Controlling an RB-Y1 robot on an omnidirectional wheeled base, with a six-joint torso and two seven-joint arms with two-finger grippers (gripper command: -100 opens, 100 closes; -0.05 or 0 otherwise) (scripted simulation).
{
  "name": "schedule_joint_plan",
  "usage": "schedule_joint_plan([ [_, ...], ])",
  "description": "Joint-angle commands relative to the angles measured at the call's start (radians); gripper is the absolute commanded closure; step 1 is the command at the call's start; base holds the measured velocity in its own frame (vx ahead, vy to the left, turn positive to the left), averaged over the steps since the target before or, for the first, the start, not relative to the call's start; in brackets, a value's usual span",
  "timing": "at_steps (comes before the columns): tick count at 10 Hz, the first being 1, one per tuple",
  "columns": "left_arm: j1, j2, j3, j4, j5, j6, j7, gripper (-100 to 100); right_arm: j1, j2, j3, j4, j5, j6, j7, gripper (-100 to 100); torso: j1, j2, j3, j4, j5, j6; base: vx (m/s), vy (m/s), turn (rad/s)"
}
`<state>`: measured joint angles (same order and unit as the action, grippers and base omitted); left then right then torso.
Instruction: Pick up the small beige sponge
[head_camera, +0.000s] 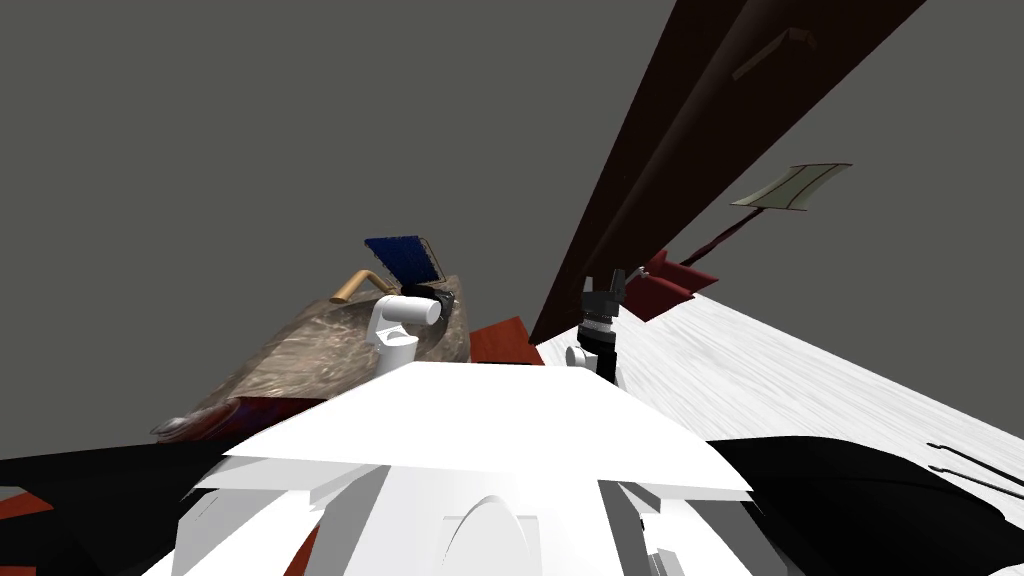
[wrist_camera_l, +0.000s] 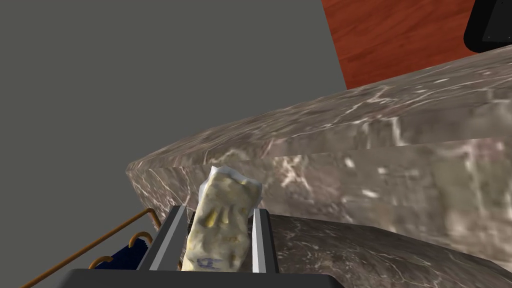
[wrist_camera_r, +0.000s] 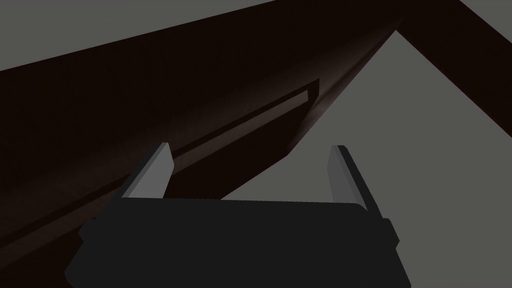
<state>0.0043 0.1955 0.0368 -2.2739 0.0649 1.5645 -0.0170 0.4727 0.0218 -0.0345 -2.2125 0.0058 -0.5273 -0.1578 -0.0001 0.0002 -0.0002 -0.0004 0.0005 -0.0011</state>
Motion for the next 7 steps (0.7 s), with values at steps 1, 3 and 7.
schedule_joint_plan([
  [1, 0.0, 0.0, 0.0, 0.0, 0.0, 0.0, 0.0, 100, 0.0, 0.0, 0.0, 0.0, 0.0, 0.0, 0.0, 0, 0.0, 0.0, 0.0, 0.0, 0.0, 0.0, 0.0, 0.0, 0.0],
  [3, 0.0, 0.0, 0.0, 0.0, 0.0, 0.0, 0.0, 0, 0.0, 0.0, 0.0, 0.0, 0.0, 0.0, 0.0, 0, 0.0, 0.0, 0.0, 0.0, 0.0, 0.0, 0.0, 0.0, 0.0],
  [7, 0.002, 0.0, -0.002, -0.053, 0.0, 0.051, 0.005, 100, 0.0, 0.0, 0.0, 0.0, 0.0, 0.0, 0.0, 0, -0.001, 0.001, 0.001, 0.0, 0.0, 0.0, -0.004, -0.002, 0.005],
])
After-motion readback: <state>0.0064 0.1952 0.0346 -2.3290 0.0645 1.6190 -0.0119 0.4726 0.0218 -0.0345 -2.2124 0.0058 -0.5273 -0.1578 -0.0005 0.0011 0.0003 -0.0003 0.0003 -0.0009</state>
